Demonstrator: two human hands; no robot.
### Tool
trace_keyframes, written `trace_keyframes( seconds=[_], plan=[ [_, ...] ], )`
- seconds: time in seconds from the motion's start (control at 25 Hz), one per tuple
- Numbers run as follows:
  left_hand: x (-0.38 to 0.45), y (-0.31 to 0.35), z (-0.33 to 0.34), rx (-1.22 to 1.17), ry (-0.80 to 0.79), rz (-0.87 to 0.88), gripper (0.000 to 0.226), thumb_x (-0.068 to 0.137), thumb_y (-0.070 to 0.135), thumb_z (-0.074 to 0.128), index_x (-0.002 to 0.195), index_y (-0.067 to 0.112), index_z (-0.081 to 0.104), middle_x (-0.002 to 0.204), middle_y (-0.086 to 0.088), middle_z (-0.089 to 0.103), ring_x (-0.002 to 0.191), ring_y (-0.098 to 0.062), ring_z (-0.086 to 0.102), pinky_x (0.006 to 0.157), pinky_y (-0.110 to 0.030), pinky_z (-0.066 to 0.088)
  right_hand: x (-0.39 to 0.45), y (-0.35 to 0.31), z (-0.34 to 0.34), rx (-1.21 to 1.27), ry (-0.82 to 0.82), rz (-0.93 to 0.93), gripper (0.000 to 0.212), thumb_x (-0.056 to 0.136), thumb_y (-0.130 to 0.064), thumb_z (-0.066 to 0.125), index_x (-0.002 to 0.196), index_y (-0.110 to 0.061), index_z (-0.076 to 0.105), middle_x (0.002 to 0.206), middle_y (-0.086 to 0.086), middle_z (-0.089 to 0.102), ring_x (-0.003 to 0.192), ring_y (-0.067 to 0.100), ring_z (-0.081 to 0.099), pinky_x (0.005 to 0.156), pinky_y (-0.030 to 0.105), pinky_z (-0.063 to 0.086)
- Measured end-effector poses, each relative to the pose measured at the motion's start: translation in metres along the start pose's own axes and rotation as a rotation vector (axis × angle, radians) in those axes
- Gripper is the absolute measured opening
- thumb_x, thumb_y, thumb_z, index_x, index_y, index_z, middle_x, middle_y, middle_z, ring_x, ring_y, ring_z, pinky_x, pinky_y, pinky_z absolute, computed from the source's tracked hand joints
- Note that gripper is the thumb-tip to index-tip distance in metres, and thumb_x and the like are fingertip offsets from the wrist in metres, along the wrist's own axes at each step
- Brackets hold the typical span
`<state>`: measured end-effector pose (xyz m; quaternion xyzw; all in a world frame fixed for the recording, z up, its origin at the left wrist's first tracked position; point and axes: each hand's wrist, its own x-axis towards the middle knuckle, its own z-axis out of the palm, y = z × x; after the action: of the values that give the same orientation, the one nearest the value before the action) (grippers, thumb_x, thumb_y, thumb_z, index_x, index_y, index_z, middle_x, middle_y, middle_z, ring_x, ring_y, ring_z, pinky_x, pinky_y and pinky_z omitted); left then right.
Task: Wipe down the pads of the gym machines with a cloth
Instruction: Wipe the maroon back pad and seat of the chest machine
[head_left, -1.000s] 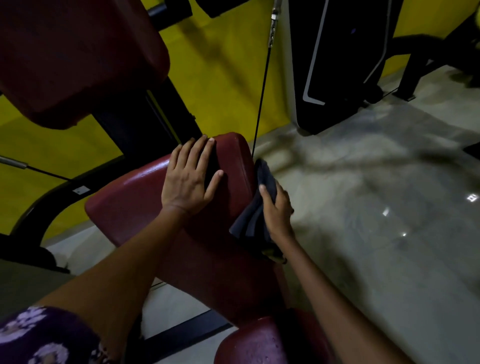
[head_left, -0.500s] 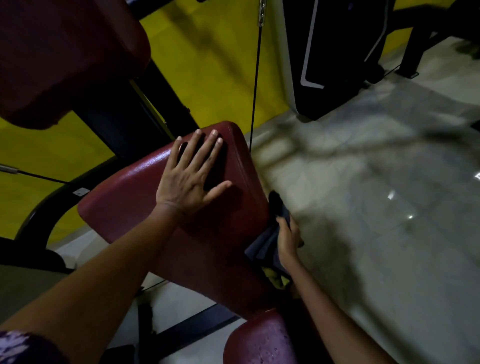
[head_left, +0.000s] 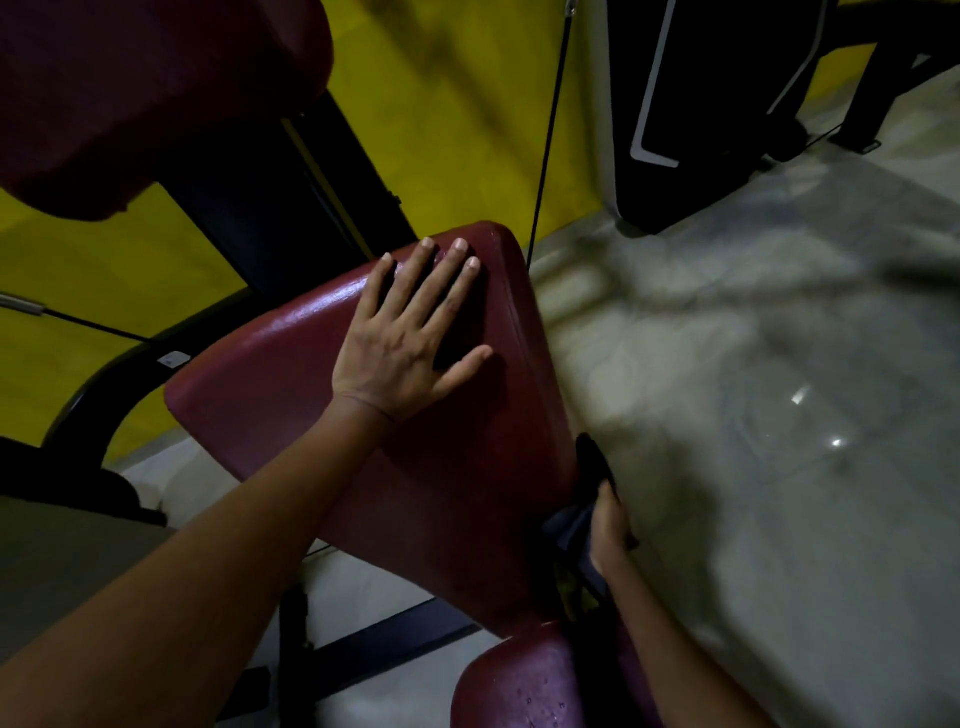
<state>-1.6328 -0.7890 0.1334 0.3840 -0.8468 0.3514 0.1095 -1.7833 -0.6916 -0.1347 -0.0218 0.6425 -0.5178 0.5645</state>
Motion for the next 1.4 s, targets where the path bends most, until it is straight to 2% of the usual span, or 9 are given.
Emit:
trace_keyframes(
  seconds=[0.24, 0.4, 0.64, 0.92, 1.04, 1.16, 1.28, 1.32, 1.4],
  plan=[
    [0.0, 0.001, 0.0, -0.009, -0.009, 0.003, 0.07, 0.094, 0.059, 0.034, 0.147, 0.013, 0.027, 0.153, -0.006, 0.03, 0.141, -0.026, 0.026, 0.115, -0.046, 0.02, -0.012, -0.027, 0.008, 0.023, -0.011, -0.001, 0.034, 0.101, -0.012, 0.036, 0.128, 0.001, 0.052, 0.122, 0.006, 0.054, 0.106, 0.023, 0.052, 0.091, 0.032, 0.041],
    [0.002, 0.0, -0.001, 0.003, -0.016, -0.01, 0.068, 0.095, 0.057, 0.033, 0.147, 0.013, 0.029, 0.153, -0.006, 0.031, 0.141, -0.027, 0.029, 0.114, -0.046, 0.022, -0.038, -0.087, 0.031, 0.056, -0.126, -0.237, 0.03, 0.094, -0.008, 0.045, 0.119, -0.002, 0.06, 0.119, 0.015, 0.062, 0.105, 0.025, 0.058, 0.088, 0.033, 0.047],
    [0.003, 0.001, -0.001, -0.019, -0.003, -0.004, 0.062, 0.097, 0.05, 0.033, 0.146, 0.012, 0.031, 0.152, -0.007, 0.032, 0.14, -0.028, 0.031, 0.113, -0.047, 0.021, -0.101, -0.196, 0.076, 0.095, -0.33, -0.596, 0.021, 0.093, -0.009, 0.051, 0.107, -0.021, 0.06, 0.101, -0.006, 0.065, 0.098, 0.01, 0.061, 0.085, 0.02, 0.049],
    [0.002, 0.002, -0.005, -0.015, 0.003, -0.099, 0.063, 0.091, 0.047, 0.035, 0.138, 0.007, 0.044, 0.147, -0.012, 0.039, 0.136, -0.029, 0.037, 0.112, -0.052, 0.012, -0.11, -0.219, 0.083, -0.254, -0.235, -0.857, 0.032, 0.096, -0.014, 0.053, 0.127, -0.006, 0.055, 0.12, 0.007, 0.061, 0.112, 0.019, 0.056, 0.093, 0.029, 0.046],
    [0.002, -0.005, -0.003, -0.068, 0.055, -0.204, 0.065, 0.084, 0.045, 0.034, 0.135, 0.006, 0.039, 0.146, -0.013, 0.041, 0.136, -0.03, 0.036, 0.111, -0.057, 0.007, -0.116, -0.244, 0.102, -0.59, -0.23, -1.205, 0.034, 0.093, -0.02, 0.055, 0.125, -0.007, 0.058, 0.123, 0.009, 0.06, 0.117, 0.03, 0.052, 0.101, 0.04, 0.04],
    [0.0, -0.003, -0.002, -0.105, 0.105, -0.35, 0.066, 0.081, 0.048, 0.039, 0.132, 0.007, 0.034, 0.147, -0.013, 0.039, 0.137, -0.03, 0.028, 0.107, -0.066, 0.01, -0.119, -0.261, 0.101, -0.944, -0.232, -1.412, 0.034, 0.092, -0.016, 0.056, 0.125, -0.006, 0.058, 0.129, 0.013, 0.057, 0.112, 0.036, 0.048, 0.097, 0.033, 0.033],
    [0.002, -0.005, -0.007, -0.111, 0.128, -0.309, 0.064, 0.076, 0.044, 0.046, 0.13, 0.01, 0.036, 0.146, -0.013, 0.042, 0.136, -0.028, 0.026, 0.105, -0.068, 0.009, -0.126, -0.271, 0.097, -1.141, -0.277, -1.594, 0.046, 0.086, -0.027, 0.041, 0.126, -0.012, 0.058, 0.129, 0.009, 0.057, 0.097, 0.035, 0.046, 0.087, 0.035, 0.033],
    [-0.001, -0.005, -0.01, -0.157, 0.176, -0.364, 0.059, 0.077, 0.039, 0.048, 0.128, 0.011, 0.038, 0.144, -0.012, 0.043, 0.136, -0.026, 0.028, 0.106, -0.067, 0.009, -0.131, -0.274, 0.101, -1.218, -0.3, -1.645, 0.053, 0.082, -0.031, 0.035, 0.127, -0.016, 0.058, 0.128, 0.006, 0.058, 0.095, 0.033, 0.044, 0.085, 0.039, 0.035],
    [-0.023, 0.004, -0.012, -0.327, 0.306, -0.741, 0.049, 0.081, 0.03, 0.055, 0.126, 0.014, 0.041, 0.144, -0.01, 0.042, 0.136, -0.022, 0.032, 0.11, -0.061, 0.007, -0.139, -0.275, 0.118, -1.359, -0.348, -1.745, 0.057, 0.078, -0.032, 0.032, 0.129, -0.023, 0.056, 0.127, 0.001, 0.058, 0.091, 0.028, 0.041, 0.077, 0.041, 0.037]
  ],
)
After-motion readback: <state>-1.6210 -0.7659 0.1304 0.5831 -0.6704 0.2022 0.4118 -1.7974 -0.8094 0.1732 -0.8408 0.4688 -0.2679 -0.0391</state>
